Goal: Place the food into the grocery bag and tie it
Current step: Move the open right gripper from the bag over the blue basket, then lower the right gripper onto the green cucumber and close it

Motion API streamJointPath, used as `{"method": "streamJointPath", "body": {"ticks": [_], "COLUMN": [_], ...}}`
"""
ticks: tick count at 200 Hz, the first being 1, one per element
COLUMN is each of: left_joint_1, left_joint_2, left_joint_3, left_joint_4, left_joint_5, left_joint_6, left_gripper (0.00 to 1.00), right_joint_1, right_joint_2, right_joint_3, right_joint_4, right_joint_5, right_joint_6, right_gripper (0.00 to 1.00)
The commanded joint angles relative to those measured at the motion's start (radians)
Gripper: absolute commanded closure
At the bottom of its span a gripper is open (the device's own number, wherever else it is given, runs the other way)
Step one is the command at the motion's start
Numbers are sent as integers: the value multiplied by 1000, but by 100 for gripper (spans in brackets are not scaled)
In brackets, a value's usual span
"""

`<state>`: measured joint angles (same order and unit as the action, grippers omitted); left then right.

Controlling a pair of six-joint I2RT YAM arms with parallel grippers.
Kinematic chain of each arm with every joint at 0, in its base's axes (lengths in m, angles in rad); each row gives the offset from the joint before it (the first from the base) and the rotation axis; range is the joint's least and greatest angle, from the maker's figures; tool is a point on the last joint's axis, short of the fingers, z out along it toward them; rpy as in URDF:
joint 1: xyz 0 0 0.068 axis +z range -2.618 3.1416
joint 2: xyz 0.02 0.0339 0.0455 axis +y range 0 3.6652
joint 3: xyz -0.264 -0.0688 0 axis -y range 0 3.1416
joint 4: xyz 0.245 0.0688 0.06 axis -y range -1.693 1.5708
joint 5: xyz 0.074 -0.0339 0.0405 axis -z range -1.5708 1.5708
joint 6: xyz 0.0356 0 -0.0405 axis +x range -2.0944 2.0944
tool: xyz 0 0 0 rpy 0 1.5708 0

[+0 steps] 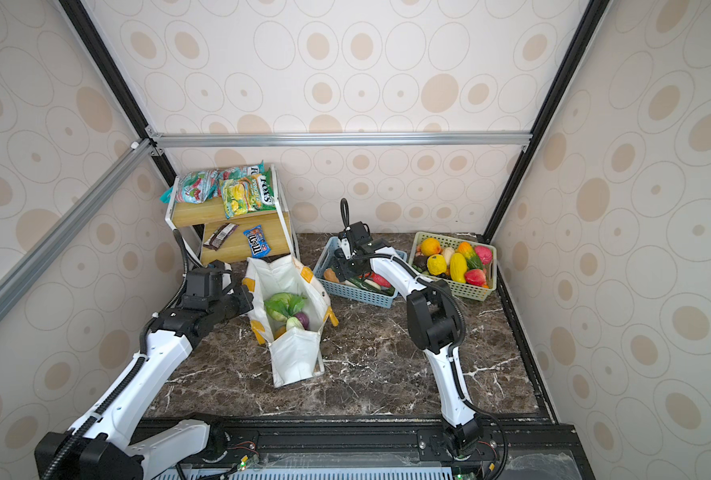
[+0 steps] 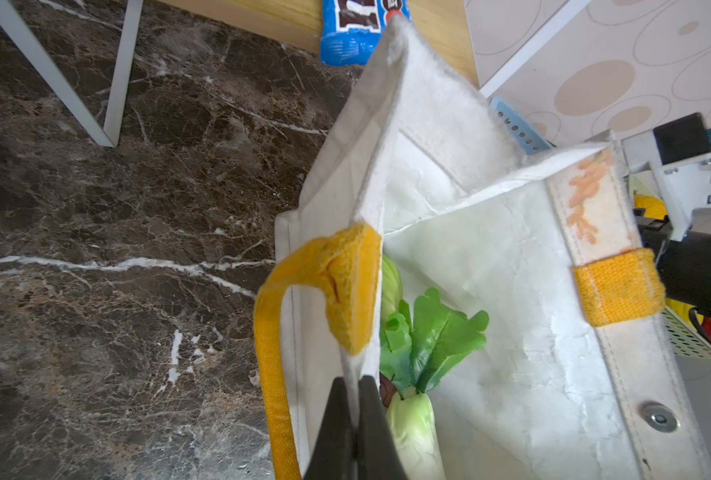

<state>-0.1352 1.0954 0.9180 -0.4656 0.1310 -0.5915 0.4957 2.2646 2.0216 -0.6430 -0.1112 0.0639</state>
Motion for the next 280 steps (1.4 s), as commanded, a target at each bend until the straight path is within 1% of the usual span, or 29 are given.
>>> {"method": "streamJointPath", "body": {"ticks": [1, 37, 70, 81, 146, 177, 204, 231, 280], "left_joint_1": [8, 8, 8, 8, 9, 8, 8, 8, 8], "left_joint_2": [12, 20, 20, 20, 18, 31, 41, 47, 46], "left_joint_3": [17, 26, 24, 22, -10, -4, 0, -8, -13], "left_joint_4": [14, 18, 22, 24, 59, 74, 87, 106, 122], "left_joint_5": [-3, -1, 2, 2, 17, 19, 26, 33, 35], "left_joint_6": [-5, -1, 4, 4, -2, 1, 4, 2, 11], "left_gripper": [100, 100, 100, 100, 100, 100, 100, 100, 100], "right_joint_1": [-5, -9, -12, -12, -13, -13, -13, -13, -14], "right_joint_2": [34, 61, 73, 73, 43, 32, 19, 3, -16], "right_joint_3": [36, 63, 65, 55, 39, 45, 37, 13, 2], "right_joint_4": [-16, -38, -52, -52, -107, -161, -203, -218, -229], "right_joint_5": [20, 63, 107, 114, 104, 90, 114, 136, 157], "right_joint_6": [29, 24, 12, 9, -34, -79, -117, -136, -139], "right_gripper": [17, 19, 26, 26, 26, 25, 25, 30, 45]}}
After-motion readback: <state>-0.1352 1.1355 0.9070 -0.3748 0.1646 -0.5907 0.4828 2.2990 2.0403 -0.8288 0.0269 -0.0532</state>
